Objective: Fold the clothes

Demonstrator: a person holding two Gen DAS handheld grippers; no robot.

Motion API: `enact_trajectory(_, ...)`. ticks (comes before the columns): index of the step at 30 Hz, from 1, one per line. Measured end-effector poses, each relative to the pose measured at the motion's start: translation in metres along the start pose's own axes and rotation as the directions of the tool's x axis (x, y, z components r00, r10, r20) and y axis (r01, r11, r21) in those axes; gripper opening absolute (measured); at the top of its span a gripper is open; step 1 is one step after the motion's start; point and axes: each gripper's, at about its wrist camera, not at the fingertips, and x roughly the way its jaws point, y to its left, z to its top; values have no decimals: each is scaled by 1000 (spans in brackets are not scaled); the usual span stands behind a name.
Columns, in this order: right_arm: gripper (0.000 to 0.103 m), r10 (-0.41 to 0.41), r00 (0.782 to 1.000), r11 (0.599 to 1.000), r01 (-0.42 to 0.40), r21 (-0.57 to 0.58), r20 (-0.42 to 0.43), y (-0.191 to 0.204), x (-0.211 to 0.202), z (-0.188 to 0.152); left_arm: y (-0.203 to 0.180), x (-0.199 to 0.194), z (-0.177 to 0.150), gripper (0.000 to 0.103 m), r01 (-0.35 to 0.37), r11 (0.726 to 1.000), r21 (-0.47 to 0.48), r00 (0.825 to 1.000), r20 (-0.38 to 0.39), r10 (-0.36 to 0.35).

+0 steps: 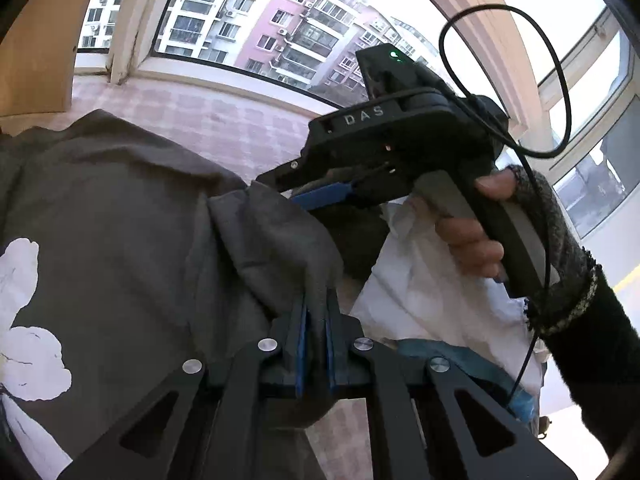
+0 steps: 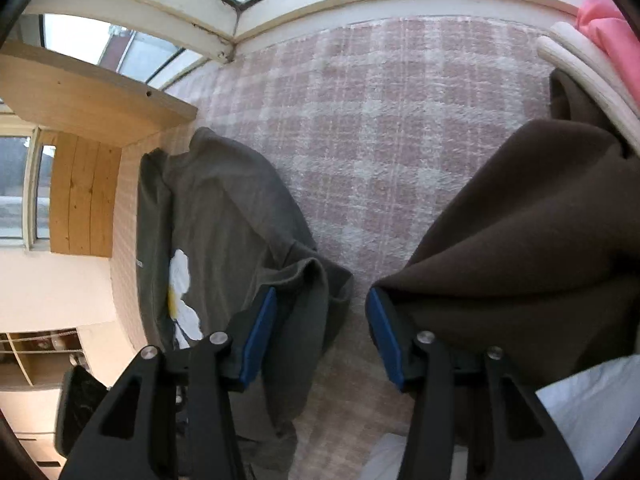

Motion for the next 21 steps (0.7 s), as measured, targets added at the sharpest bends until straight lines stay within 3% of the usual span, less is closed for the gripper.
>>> enact_trajectory(3,48,67,998,998,-67,5,6,6,-6,-2,0,2,-2,7,-10,1000,19,1000,-10,10)
enact_trajectory(10,48,-124,992,990,124,-66,2,13,9,6,-2,10,-4,7,-28,999,46,999,-35,29)
enact_trajectory(13,46,-130,991,987,130,-91,13,15,12,4,-2,10,-5,7,-43,998,54,998,-36,45)
enact_trajectory(14,30,-133,991,987,135,-93,26,15,10,2,-2,9,-5,7,-47,997,56,998,-36,49)
enact_trajectory(15,5,-130,991,986,133,-97,44,15,6,0,-2,9,-5,7,-48,997,57,998,-37,51)
enact_trajectory(21,5,-172,975,976,188,-110,141,20,-34,-16,-14,14,-2,7,-31,996,82,998,-49,35)
